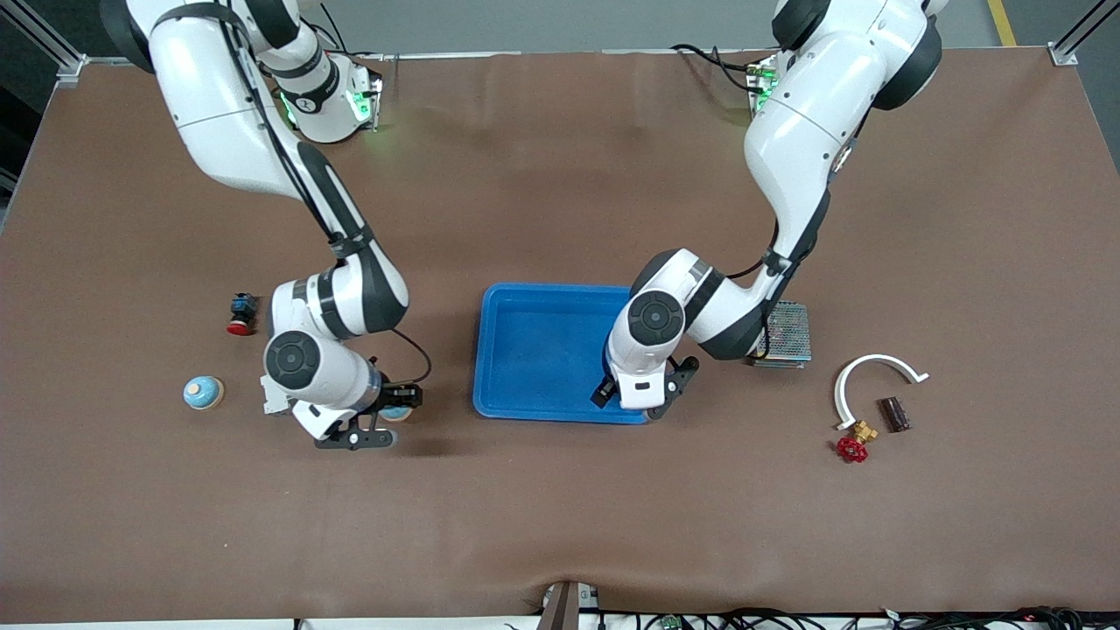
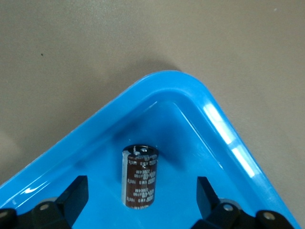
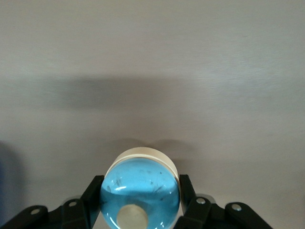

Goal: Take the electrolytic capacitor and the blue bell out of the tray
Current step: 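Carry the bell toward the breaker while the left gripper grasps the capacitor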

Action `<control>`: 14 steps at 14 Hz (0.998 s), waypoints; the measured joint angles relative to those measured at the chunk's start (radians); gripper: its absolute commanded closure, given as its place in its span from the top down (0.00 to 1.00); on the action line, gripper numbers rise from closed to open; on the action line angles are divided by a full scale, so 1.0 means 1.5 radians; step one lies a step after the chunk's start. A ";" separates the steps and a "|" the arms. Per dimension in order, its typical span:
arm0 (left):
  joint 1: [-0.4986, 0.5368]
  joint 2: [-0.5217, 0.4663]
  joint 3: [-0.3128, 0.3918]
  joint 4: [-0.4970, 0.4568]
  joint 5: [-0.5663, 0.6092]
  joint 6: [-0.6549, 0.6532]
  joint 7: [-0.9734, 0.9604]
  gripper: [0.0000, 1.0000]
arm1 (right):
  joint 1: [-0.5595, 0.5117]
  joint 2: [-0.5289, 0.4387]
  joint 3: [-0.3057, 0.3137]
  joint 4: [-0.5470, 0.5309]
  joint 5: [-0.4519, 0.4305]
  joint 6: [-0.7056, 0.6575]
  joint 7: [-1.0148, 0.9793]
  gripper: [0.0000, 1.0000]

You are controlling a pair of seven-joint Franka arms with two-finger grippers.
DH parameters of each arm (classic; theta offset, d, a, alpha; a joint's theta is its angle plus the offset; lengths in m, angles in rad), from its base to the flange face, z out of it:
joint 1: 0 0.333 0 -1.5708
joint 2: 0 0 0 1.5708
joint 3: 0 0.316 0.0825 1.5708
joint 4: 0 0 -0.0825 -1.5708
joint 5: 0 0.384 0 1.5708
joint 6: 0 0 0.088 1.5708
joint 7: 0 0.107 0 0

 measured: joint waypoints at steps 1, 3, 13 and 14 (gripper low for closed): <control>0.000 0.003 0.000 0.000 0.000 0.002 0.000 1.00 | -0.013 -0.001 0.000 -0.014 0.000 0.018 -0.025 0.00; 0.000 0.008 0.001 0.000 0.000 0.007 0.000 1.00 | -0.032 -0.001 0.000 -0.036 0.000 0.043 -0.062 0.00; 0.000 0.014 0.001 0.000 0.000 0.009 0.000 1.00 | -0.044 -0.023 0.004 -0.098 0.000 0.085 -0.090 0.00; 0.000 0.015 0.001 0.000 0.000 0.010 0.000 1.00 | -0.044 -0.027 0.004 -0.105 0.000 0.086 -0.090 0.00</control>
